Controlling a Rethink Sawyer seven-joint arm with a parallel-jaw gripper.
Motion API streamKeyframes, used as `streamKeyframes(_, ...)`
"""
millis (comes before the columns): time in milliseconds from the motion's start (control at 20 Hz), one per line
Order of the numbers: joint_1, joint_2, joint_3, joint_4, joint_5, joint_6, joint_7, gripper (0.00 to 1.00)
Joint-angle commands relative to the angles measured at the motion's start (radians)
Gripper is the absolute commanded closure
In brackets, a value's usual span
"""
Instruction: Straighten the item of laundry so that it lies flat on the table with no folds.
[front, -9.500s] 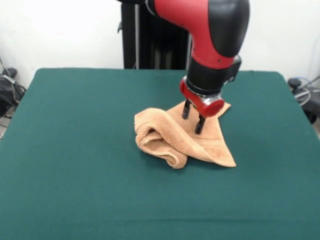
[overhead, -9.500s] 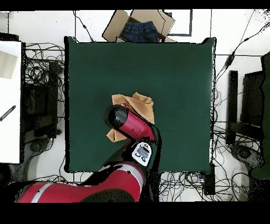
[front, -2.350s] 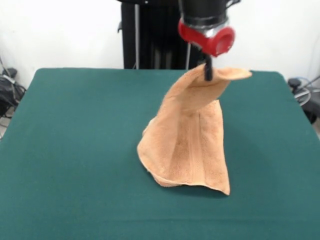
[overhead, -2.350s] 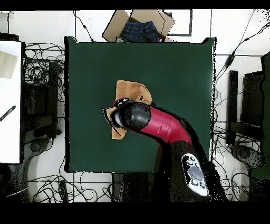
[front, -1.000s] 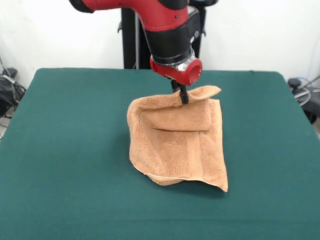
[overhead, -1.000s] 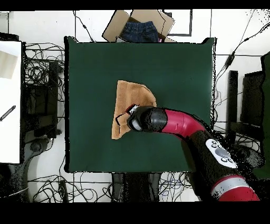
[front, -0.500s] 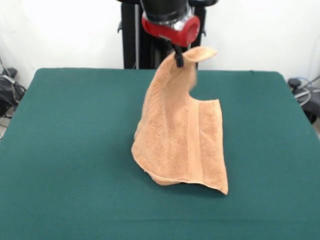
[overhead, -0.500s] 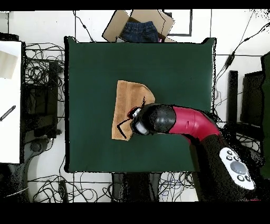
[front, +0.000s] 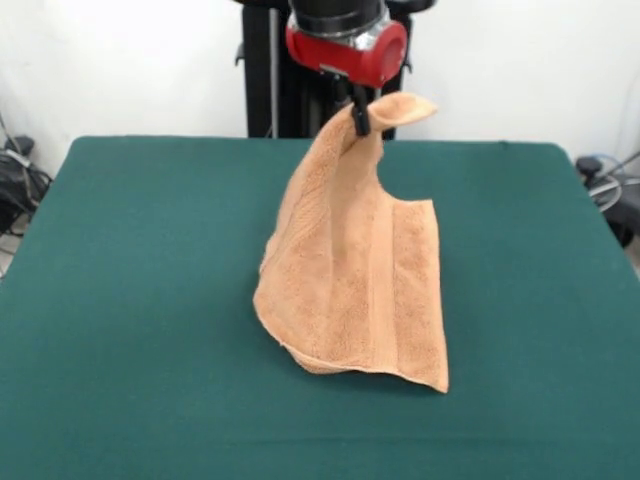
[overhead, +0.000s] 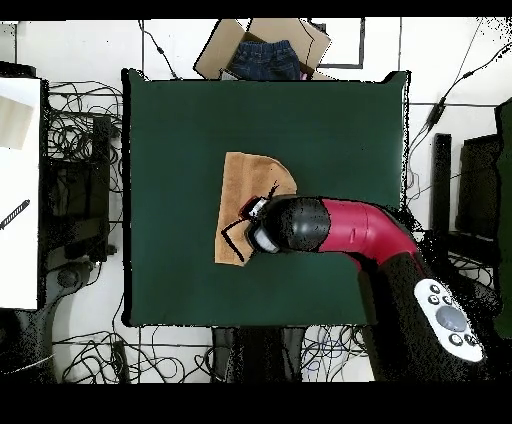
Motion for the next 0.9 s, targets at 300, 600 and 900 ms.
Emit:
streamKeyframes(300, -0.002, 0.144, 0.036, -0.003, -0.216, -0.157, -0.169, 1.0)
streamKeyframes(600, -0.086, 0.166, 0.089, -0.001, -0.23, -0.113, -0.225, 1.0)
streamKeyframes(900, -0.119, 0.196, 0.108, 0.003, -0.26, -0.105, -0.236, 1.0)
